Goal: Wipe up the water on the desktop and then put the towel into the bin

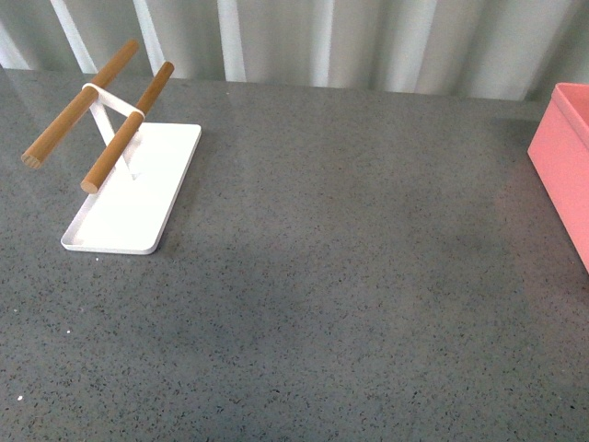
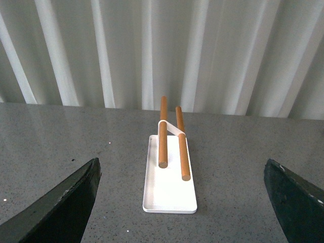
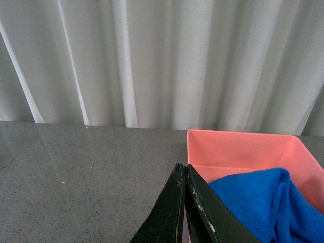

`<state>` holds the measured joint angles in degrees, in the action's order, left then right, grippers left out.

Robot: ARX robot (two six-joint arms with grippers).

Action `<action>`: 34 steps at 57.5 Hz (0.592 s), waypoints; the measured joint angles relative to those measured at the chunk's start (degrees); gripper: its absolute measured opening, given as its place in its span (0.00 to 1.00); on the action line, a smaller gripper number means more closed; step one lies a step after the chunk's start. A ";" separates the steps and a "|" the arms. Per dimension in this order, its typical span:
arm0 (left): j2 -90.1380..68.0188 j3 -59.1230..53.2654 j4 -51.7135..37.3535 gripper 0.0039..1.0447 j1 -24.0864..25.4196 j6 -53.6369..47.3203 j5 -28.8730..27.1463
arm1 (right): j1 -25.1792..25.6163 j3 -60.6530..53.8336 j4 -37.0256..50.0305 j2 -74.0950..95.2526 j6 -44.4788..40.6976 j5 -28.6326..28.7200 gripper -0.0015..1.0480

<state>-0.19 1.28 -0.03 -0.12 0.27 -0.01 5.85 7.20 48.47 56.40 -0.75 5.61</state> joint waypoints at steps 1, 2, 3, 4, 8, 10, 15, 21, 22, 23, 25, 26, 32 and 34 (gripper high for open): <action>0.00 0.00 0.00 0.94 0.00 0.00 0.00 | -0.09 -0.17 -0.22 -0.37 0.00 -0.07 0.03; 0.00 0.00 0.00 0.94 0.00 0.00 0.00 | -0.31 -0.52 -0.66 -1.14 0.00 -0.22 0.03; 0.00 0.00 0.00 0.94 0.00 0.00 0.00 | -0.48 -0.85 -1.09 -1.90 0.00 -0.37 0.03; 0.00 0.00 0.00 0.94 0.00 0.00 0.00 | -0.70 -1.16 -1.57 -2.67 0.00 -0.55 0.03; 0.00 0.00 0.00 0.94 0.00 0.00 0.00 | -2.58 -2.25 -3.28 -5.42 -0.02 -3.13 0.03; 0.00 0.00 0.00 0.94 0.00 0.00 0.00 | -3.85 -3.10 -2.12 -5.51 0.00 -4.61 0.03; 0.00 0.00 0.00 0.94 0.00 0.00 0.02 | -5.40 -4.92 -1.55 -6.82 0.00 -5.07 0.03; -0.02 0.00 0.00 0.94 0.00 0.00 0.00 | -5.64 -5.77 -5.44 -11.06 0.00 -5.35 0.03; 0.00 0.00 0.00 0.94 0.00 0.00 0.00 | -5.64 -5.77 -5.79 -11.52 0.02 -5.35 0.03; 0.00 0.00 0.00 0.94 0.00 0.00 0.00 | -5.64 -5.77 -6.51 -12.50 0.00 -5.35 0.03; 0.02 0.00 0.00 0.94 0.00 0.00 0.00 | -5.64 -5.79 -7.61 -13.94 0.00 -5.35 0.03; 0.02 0.00 0.00 0.94 0.00 0.00 0.00 | -5.64 -5.81 -8.35 -14.84 0.02 -5.35 0.03; 0.00 0.00 0.00 0.94 0.00 0.00 0.00 | -5.68 -5.88 -12.09 -19.02 0.02 -5.35 0.03; 0.00 0.00 0.00 0.94 0.00 0.00 0.00 | -5.68 -5.88 -13.20 -20.17 0.02 -5.38 0.03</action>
<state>-0.19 1.28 -0.03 -0.12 0.27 -0.01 0.16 1.32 35.27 36.23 -0.73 0.23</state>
